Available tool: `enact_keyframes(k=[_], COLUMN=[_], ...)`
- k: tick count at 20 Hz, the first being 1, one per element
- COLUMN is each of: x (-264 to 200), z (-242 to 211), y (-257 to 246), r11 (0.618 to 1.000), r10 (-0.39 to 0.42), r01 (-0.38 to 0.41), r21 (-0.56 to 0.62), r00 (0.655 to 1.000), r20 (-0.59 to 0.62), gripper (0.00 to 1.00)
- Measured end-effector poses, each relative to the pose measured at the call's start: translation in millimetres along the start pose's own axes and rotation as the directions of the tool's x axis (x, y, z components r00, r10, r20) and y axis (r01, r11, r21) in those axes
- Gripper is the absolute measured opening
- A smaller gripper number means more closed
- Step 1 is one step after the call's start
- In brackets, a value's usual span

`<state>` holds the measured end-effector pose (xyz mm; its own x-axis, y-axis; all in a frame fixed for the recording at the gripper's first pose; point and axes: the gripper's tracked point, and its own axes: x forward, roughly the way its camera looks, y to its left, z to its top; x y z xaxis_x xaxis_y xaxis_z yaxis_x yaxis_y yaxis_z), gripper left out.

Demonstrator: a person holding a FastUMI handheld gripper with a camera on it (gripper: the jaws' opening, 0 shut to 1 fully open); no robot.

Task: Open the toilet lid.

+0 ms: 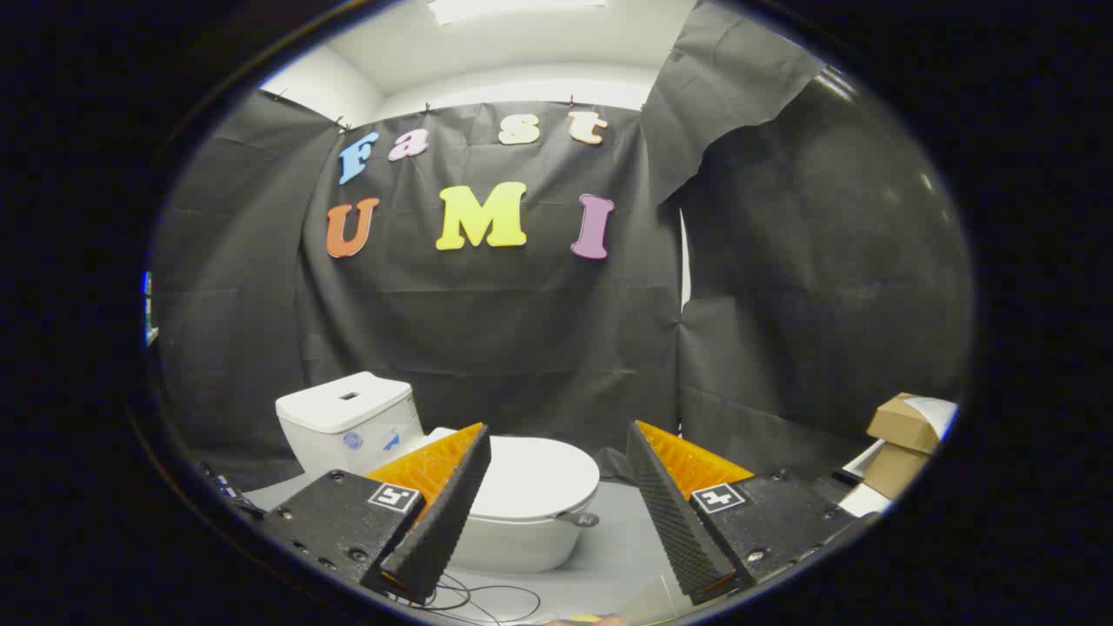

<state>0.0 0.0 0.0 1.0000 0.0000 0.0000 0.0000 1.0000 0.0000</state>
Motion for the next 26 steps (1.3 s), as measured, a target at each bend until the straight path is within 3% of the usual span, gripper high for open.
enact_keyframes(k=[13,26], x=[4.5,44.1], z=[-17.9,-40.3], y=[7.4,-1.2], r11=[0.999,0.999], r10=[0.002,-0.041], r01=[0.0,0.043], r21=[0.034,0.016], r00=[0.998,0.99], r20=[-0.06,-0.133], gripper=[0.99,0.99])
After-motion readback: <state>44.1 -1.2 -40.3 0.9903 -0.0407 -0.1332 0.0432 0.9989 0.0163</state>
